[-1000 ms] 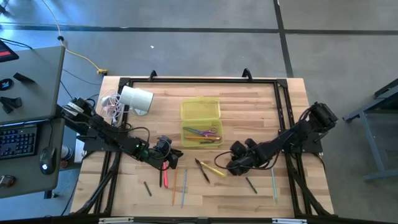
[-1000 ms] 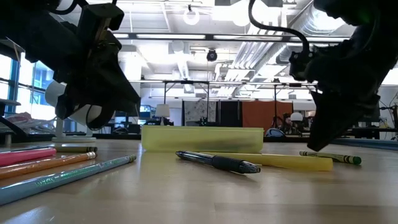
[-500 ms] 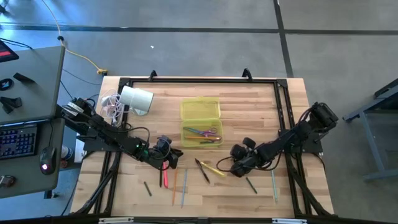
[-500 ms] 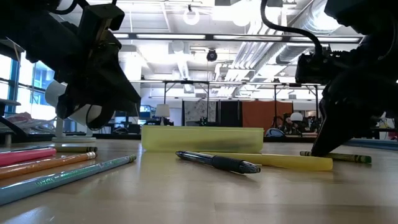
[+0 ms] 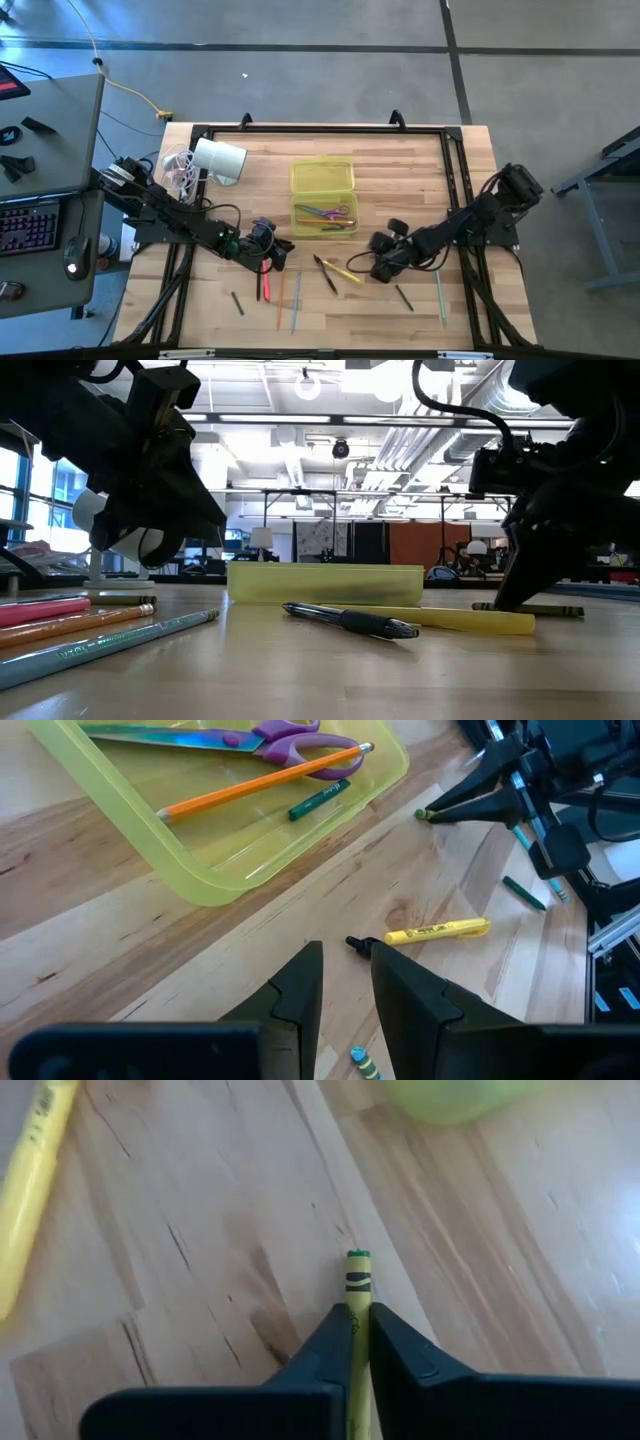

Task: Pick & place school supplies into a supply box
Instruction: Put the green crayon into the supply box

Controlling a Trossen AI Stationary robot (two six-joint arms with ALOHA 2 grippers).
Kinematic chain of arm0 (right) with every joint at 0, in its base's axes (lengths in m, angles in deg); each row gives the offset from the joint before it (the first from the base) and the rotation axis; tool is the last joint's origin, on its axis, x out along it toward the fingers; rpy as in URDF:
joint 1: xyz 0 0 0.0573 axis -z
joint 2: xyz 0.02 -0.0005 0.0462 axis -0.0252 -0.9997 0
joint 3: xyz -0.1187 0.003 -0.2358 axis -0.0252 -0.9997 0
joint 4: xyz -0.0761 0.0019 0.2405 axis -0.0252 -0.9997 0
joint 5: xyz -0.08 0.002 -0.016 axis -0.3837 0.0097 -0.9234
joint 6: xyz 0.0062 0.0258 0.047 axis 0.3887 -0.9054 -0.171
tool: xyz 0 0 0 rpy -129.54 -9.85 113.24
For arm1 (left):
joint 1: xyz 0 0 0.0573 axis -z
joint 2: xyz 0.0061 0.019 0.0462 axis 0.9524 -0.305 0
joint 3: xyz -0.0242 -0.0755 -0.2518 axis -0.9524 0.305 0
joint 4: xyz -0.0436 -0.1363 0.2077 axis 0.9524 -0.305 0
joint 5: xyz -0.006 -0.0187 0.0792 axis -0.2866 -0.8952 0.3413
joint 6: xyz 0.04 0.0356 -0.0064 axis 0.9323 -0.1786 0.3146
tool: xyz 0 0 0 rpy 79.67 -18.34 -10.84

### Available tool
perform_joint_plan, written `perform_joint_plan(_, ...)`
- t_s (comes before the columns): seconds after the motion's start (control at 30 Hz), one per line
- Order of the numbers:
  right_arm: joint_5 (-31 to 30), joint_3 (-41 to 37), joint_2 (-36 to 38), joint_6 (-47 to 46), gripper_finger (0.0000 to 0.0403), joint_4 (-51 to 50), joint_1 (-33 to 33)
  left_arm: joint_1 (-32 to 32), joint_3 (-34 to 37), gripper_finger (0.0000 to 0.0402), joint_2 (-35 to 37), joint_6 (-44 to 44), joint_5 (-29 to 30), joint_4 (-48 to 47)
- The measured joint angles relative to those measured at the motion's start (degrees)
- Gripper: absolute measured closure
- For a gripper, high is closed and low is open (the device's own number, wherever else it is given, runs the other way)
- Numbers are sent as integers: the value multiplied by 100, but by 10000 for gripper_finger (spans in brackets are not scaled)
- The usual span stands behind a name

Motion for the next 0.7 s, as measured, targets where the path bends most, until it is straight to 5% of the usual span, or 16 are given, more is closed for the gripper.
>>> perform_joint_plan(0.4, -1004, 1432, -11, 2480, 390, 350, 560, 0, 0, 277, 0, 31, 2, -16)
perform_joint_plan(0.53, -641, 1679, 0, 3406, 384, 1028, 1189, 0, 0, 277, 0, 42, 2, -20)
perform_joint_plan(0.7, 67, 1275, 0, 3320, 391, 1737, 1830, 0, 0, 277, -1, 50, 3, -26)
